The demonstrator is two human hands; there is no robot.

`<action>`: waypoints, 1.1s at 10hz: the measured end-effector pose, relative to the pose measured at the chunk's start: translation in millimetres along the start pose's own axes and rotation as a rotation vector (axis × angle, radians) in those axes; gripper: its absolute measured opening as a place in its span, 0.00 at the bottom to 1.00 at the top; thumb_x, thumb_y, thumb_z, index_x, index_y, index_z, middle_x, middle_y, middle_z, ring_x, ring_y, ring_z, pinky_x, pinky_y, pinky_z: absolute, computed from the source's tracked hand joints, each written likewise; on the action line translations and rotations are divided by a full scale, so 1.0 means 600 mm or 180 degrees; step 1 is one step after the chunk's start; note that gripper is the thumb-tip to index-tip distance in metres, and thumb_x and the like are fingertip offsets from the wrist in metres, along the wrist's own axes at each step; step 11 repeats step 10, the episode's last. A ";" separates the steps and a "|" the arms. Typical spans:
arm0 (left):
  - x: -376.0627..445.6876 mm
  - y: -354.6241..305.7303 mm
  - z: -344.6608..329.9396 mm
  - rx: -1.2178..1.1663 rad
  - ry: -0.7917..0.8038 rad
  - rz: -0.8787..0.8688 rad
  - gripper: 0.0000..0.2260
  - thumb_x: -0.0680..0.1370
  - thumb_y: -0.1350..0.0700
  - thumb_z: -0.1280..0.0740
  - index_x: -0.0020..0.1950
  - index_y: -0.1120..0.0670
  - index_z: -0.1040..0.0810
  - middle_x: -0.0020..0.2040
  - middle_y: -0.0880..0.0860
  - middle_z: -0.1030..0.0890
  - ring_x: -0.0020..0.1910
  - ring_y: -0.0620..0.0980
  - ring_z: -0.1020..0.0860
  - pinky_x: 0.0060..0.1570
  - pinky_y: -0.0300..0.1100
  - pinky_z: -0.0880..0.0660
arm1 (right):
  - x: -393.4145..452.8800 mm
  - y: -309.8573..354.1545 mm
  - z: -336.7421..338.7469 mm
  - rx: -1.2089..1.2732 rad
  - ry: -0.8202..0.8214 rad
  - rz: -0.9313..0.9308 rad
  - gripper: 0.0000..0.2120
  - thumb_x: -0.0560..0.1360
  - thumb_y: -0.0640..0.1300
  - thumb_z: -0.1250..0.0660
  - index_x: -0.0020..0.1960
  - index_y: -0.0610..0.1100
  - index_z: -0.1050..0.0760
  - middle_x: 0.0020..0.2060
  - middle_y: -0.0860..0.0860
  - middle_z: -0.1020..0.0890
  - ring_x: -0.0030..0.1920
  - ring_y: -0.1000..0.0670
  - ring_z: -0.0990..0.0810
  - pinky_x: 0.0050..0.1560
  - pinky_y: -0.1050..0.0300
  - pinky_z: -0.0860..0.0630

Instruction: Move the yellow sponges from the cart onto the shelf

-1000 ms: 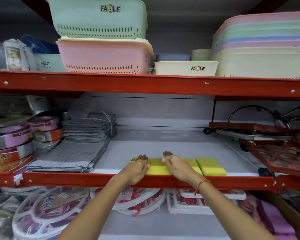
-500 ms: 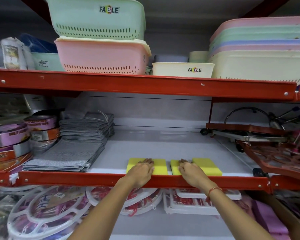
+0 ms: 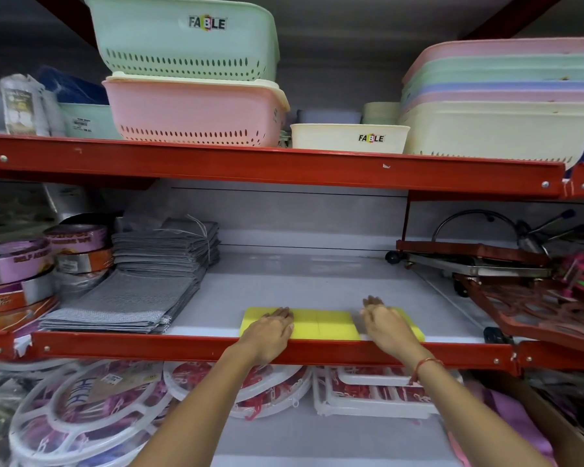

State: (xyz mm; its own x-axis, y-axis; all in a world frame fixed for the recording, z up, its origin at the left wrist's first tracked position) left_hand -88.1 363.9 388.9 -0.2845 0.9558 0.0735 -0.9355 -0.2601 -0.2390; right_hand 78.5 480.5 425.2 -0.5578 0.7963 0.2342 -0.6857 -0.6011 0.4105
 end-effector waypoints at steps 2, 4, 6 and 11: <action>0.000 0.000 0.000 0.0000 -0.0029 0.0017 0.23 0.84 0.52 0.53 0.78 0.57 0.44 0.80 0.54 0.45 0.79 0.48 0.48 0.78 0.44 0.51 | -0.001 -0.081 0.004 -0.0214 0.0046 -0.0349 0.18 0.80 0.43 0.49 0.62 0.38 0.25 0.68 0.40 0.26 0.68 0.40 0.29 0.67 0.50 0.32; 0.001 0.001 0.000 0.0026 -0.0037 0.0049 0.23 0.84 0.52 0.53 0.78 0.57 0.44 0.80 0.53 0.45 0.79 0.48 0.48 0.78 0.43 0.51 | -0.015 -0.067 -0.012 -0.0227 -0.0096 -0.0238 0.18 0.80 0.45 0.49 0.60 0.40 0.25 0.65 0.42 0.23 0.61 0.39 0.23 0.61 0.49 0.27; 0.001 -0.001 0.000 -0.0002 -0.0028 0.0077 0.23 0.84 0.52 0.53 0.78 0.57 0.44 0.80 0.53 0.45 0.79 0.48 0.49 0.78 0.43 0.51 | -0.021 -0.029 -0.025 -0.0205 -0.0006 -0.0167 0.18 0.79 0.43 0.49 0.61 0.40 0.26 0.63 0.41 0.23 0.61 0.38 0.23 0.61 0.49 0.27; -0.042 -0.030 0.037 -0.0257 -0.0529 0.0003 0.24 0.84 0.51 0.53 0.78 0.58 0.47 0.80 0.54 0.46 0.80 0.49 0.50 0.78 0.44 0.52 | -0.058 0.071 -0.043 -0.0074 0.0131 0.0180 0.22 0.81 0.46 0.52 0.71 0.39 0.34 0.74 0.43 0.36 0.76 0.45 0.40 0.76 0.50 0.45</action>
Point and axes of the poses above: each hand's wrist, its own x-axis towards the middle knuckle, its own z-axis out of the back of the hand, y = z × x, the point moved 10 cm from there along x, towards the middle knuckle
